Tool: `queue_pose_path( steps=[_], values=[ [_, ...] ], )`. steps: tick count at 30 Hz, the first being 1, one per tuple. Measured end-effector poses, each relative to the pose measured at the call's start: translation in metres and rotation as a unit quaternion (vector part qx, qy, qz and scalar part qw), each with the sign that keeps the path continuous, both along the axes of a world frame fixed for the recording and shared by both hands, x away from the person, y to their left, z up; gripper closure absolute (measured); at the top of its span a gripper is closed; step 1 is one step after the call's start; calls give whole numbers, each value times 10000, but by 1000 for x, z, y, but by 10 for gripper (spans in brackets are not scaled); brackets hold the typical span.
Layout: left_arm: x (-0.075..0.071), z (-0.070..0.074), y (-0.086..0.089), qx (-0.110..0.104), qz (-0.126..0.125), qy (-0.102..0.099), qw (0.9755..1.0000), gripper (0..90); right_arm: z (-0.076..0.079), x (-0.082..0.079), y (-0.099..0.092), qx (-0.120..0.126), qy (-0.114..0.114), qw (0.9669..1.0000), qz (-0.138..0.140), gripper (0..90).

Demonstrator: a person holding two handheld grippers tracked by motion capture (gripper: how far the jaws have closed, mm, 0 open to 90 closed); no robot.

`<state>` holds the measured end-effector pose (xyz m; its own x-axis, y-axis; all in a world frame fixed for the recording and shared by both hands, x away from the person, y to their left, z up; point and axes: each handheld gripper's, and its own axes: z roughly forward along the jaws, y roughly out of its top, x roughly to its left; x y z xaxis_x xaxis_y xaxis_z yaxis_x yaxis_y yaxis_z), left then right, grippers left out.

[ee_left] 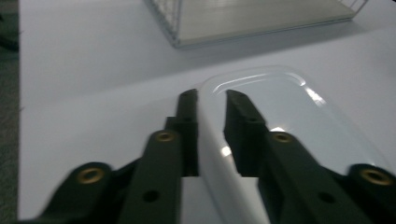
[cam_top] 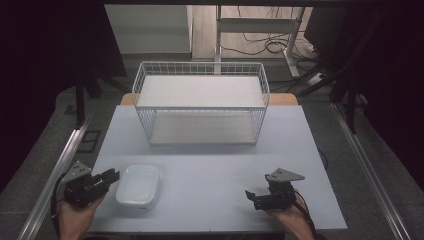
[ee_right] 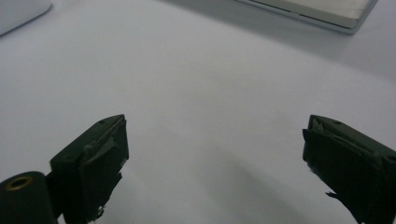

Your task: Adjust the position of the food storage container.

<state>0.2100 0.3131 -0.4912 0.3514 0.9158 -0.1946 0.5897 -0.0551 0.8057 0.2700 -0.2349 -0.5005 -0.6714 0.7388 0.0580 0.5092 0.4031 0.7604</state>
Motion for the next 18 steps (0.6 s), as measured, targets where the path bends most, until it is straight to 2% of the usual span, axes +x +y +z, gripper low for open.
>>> queue_pose_path(
  steps=[1, 2, 3, 4, 5, 6, 7, 11, 14, 18],
  values=[
    [-2, -5, 6, -4, 33, 113, 9999, 872, 0, 0, 0, -4, 44, 10000, 23, 94],
    [-2, -5, 6, -4, 33, 113, 9999, 899, 0, 0, 0, -4, 44, 10000, 23, 94],
    [-2, -7, 7, 1, 32, 189, 9998, 900, 0, 0, 0, -3, 74, 10000, 48, 101],
    [-3, -12, 7, 19, -14, 345, 9994, 900, -1, 0, 1, 13, 78, 10000, 44, 103],
    [-3, -12, 7, 19, -14, 345, 9994, 900, -1, 0, 1, 13, 78, 10000, 44, 103],
    [-4, -16, 4, 134, -73, 503, 9986, 900, 0, 0, 1, 6, 87, 10000, 45, 111],
    [-5, -18, 2, 173, -109, 579, 9981, 900, 0, 0, 1, 21, 93, 9999, 39, 115],
    [-8, -26, -5, 205, -287, 870, 9956, 900, 0, 0, 1, 37, 144, 9999, 51, 141],
    [-12, -29, -11, 279, -347, 1016, 9938, 900, 0, 0, 1, 34, 187, 9998, 70, 155],
    [-12, -30, -17, 226, -455, 1073, 9929, 900, 0, 0, 3, 58, 296, 9995, 104, 187]
  ],
)
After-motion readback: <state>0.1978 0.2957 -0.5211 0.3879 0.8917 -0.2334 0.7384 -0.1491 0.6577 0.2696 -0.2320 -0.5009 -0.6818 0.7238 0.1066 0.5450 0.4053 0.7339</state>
